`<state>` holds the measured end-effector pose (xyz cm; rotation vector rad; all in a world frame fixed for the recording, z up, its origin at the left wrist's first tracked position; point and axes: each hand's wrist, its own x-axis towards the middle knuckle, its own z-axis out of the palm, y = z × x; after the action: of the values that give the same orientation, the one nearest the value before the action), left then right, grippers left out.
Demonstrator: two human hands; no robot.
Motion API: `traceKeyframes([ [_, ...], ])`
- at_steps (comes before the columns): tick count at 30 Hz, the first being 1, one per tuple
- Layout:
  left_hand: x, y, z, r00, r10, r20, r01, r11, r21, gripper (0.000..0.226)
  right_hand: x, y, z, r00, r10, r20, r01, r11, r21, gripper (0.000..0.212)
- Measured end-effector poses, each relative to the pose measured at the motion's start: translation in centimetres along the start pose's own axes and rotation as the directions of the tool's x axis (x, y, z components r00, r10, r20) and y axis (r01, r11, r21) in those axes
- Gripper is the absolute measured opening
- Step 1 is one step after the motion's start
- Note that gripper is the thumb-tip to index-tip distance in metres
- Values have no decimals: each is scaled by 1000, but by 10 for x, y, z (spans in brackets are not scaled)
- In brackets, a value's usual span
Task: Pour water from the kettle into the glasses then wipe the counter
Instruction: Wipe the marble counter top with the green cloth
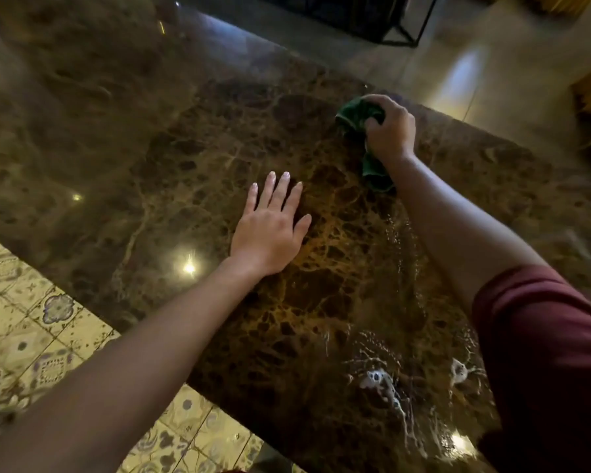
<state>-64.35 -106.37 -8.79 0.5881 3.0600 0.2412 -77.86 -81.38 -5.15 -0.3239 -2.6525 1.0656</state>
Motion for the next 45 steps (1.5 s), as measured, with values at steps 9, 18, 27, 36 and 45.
traceKeyframes([
  [9,-1,-2,-4,999,-14,45,14,1000,-3,68,-63,2,-15,957,-197,211,200,980,9,40],
  [18,2,-3,-8,993,-19,118,20,1000,-12,70,-247,32,-83,919,-263,294,223,961,163,38],
  [27,-4,4,-11,998,-49,46,52,998,-47,67,-377,43,-112,944,-227,239,178,961,211,39],
  [36,-18,23,-16,996,16,84,-8,996,-94,64,-347,31,-192,959,33,-281,27,978,206,47],
  [45,-18,3,-12,994,102,32,-97,987,-128,58,-325,71,-161,959,195,-208,-208,977,-44,44],
])
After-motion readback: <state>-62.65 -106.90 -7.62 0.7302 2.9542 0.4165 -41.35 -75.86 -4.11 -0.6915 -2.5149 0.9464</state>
